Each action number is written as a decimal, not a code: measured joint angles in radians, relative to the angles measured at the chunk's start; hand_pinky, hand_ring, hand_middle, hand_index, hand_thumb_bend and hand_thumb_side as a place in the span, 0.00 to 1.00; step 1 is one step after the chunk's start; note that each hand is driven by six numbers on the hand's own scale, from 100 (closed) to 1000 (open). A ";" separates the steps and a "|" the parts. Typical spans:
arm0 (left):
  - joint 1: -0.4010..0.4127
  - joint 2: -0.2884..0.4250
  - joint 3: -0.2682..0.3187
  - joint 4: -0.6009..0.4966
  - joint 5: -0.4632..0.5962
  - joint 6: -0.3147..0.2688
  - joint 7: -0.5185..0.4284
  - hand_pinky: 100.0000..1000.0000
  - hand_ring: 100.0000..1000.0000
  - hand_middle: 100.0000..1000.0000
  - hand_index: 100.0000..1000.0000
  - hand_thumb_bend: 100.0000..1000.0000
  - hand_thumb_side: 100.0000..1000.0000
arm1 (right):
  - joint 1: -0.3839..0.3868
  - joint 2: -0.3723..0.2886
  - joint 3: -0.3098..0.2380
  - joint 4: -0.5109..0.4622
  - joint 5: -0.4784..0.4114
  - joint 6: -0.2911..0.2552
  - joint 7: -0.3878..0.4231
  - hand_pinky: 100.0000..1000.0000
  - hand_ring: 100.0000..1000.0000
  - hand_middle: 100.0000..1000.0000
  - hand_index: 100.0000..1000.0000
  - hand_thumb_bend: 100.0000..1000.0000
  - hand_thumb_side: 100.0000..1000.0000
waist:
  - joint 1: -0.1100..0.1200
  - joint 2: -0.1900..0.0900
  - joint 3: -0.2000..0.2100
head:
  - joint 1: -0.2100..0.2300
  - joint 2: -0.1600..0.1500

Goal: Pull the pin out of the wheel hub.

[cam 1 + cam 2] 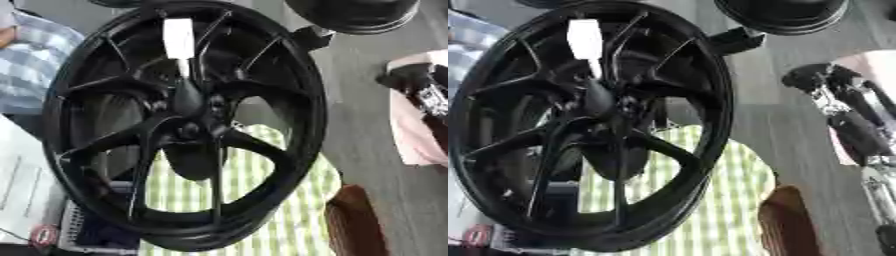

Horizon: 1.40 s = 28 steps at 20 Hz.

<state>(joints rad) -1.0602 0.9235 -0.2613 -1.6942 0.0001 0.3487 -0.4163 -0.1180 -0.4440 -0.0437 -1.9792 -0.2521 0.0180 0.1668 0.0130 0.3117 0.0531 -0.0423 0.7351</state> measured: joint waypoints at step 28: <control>-0.193 -0.219 -0.271 0.292 -0.328 -0.257 -0.341 0.87 0.78 0.75 0.87 0.17 0.43 | -0.018 -0.009 0.020 0.000 0.005 0.016 0.017 0.97 0.83 0.67 0.71 0.00 0.51 | 0.021 0.010 -0.031 | 0.034 -0.043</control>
<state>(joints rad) -1.2529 0.7044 -0.5325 -1.4017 -0.3274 0.0913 -0.7576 -0.1365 -0.4535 -0.0236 -1.9792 -0.2467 0.0342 0.1835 0.0342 0.3214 0.0225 -0.0087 0.6925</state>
